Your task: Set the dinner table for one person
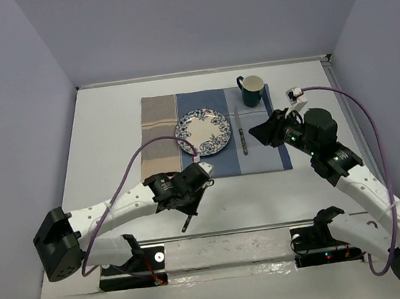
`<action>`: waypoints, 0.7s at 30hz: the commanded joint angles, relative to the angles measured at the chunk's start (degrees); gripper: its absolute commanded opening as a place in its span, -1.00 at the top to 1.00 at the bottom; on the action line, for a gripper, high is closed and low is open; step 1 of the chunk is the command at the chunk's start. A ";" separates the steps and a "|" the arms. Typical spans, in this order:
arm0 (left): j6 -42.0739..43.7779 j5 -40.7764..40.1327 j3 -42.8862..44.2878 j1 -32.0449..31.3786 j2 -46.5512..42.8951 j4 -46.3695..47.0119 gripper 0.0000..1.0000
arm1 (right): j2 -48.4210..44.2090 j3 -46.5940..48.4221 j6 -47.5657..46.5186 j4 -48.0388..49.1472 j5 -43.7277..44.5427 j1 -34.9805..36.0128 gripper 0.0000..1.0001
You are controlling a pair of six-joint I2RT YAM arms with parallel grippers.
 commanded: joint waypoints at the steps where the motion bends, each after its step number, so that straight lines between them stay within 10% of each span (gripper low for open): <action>1: -3.29 -1.10 0.42 1.09 -3.91 0.74 1.00 | -3.28 -0.81 0.14 3.34 4.39 -0.19 0.27; 11: -0.23 -4.26 6.47 12.07 -5.16 5.12 1.00 | -3.11 -2.22 0.58 3.78 4.12 -0.19 0.27; 21: 8.83 -10.33 30.19 28.15 14.69 4.70 1.00 | 0.41 -4.85 -1.17 7.38 5.26 -0.19 0.27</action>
